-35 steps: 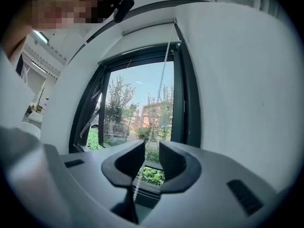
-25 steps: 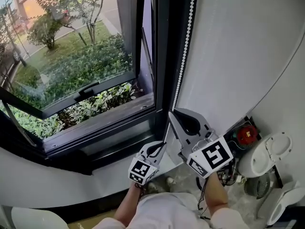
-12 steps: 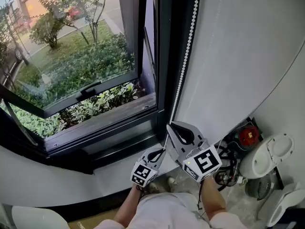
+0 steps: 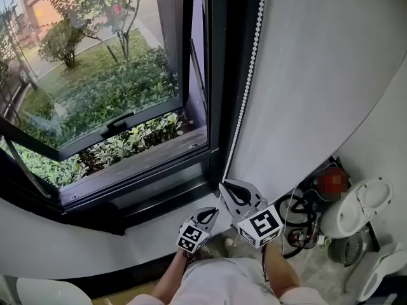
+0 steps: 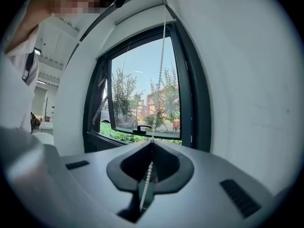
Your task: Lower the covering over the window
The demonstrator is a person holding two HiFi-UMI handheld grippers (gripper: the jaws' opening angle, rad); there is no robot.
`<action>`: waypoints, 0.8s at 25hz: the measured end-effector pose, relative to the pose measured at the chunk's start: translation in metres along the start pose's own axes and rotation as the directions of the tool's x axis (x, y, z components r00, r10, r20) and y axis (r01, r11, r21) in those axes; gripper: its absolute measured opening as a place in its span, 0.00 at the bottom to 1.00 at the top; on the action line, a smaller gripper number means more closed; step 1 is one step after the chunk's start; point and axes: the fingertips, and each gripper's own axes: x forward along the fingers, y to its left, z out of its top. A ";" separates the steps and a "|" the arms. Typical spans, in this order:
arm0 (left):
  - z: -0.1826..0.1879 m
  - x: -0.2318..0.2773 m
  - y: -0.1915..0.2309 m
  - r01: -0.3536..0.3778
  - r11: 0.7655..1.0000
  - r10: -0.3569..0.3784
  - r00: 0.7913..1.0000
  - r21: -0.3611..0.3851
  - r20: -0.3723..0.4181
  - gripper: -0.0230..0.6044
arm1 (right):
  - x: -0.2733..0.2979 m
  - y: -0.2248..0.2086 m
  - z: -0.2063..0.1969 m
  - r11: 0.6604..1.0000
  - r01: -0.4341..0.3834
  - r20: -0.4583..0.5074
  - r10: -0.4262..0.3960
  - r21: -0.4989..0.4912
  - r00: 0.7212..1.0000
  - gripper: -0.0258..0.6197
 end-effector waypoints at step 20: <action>0.155 -0.068 -0.001 -0.021 0.997 0.005 0.974 0.070 0.225 0.16 | -0.004 0.005 -0.100 0.999 -0.003 -0.153 0.011 0.049 0.988 0.03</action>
